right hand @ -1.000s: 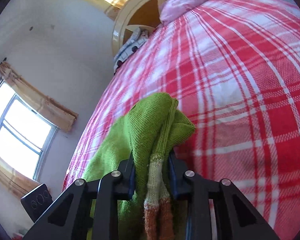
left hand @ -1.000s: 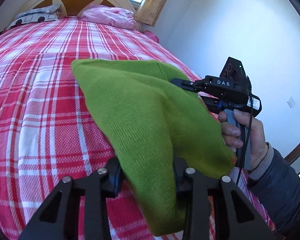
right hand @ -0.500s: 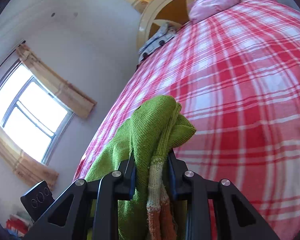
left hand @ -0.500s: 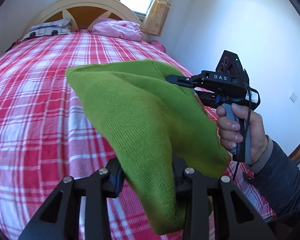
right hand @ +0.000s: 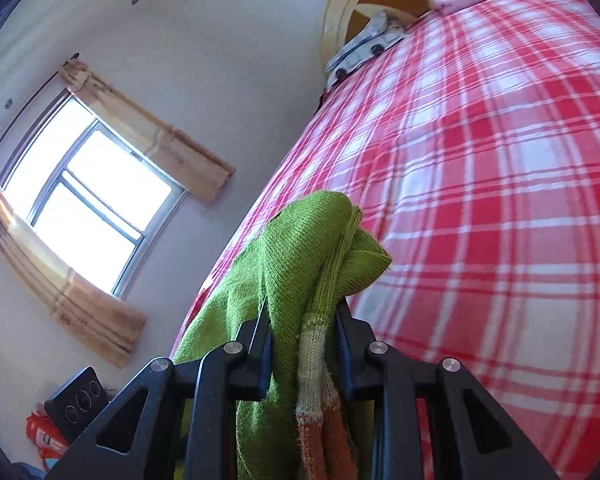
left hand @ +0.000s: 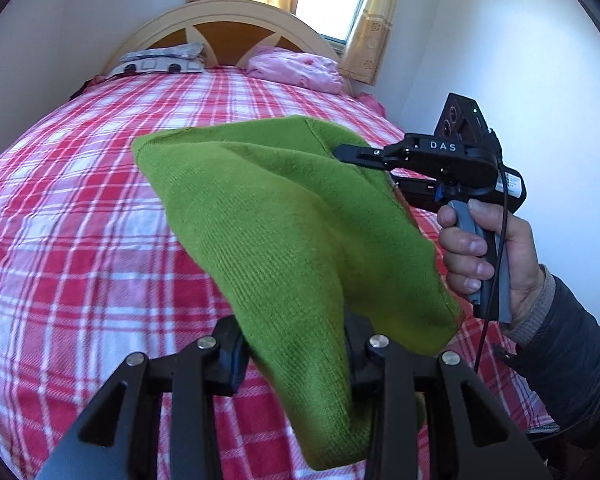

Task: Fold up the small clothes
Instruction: 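Lift and fold the gripped sweater over onto itself with both tools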

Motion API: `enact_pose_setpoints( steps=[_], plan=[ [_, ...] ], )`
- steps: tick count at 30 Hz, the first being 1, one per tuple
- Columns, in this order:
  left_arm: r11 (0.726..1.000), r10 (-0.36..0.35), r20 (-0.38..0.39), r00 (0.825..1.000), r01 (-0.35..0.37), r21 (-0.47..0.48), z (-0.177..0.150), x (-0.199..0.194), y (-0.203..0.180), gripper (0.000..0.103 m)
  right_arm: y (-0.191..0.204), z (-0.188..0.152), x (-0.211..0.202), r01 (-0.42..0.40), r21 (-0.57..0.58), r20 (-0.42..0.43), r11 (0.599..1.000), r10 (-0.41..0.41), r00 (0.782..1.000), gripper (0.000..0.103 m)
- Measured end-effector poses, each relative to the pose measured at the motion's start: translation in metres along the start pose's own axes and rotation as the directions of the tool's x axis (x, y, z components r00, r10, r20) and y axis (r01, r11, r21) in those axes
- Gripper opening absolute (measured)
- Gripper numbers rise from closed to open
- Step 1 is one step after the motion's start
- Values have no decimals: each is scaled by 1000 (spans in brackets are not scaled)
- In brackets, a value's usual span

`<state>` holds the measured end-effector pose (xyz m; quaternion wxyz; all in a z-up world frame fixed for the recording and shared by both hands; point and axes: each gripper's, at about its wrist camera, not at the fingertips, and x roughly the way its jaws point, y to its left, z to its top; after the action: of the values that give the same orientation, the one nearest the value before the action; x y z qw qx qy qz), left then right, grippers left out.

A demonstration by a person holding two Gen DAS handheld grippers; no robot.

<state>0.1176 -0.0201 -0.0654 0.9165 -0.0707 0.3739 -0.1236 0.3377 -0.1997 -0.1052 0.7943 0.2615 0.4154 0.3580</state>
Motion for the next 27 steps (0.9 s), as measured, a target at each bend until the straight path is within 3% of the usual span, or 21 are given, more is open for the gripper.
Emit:
enact_pose_setpoints(
  steps=[14,27],
  plan=[
    [993,99,24,995,-97,-60,-18,-39,47,37,58,-9,73,-55,-56,-90,997,50,995,27],
    [984,149,-2,989,-149,-100,-44,-56,85,37,75,-28,143,-78,-52,-197,996,67,978,27]
  ],
)
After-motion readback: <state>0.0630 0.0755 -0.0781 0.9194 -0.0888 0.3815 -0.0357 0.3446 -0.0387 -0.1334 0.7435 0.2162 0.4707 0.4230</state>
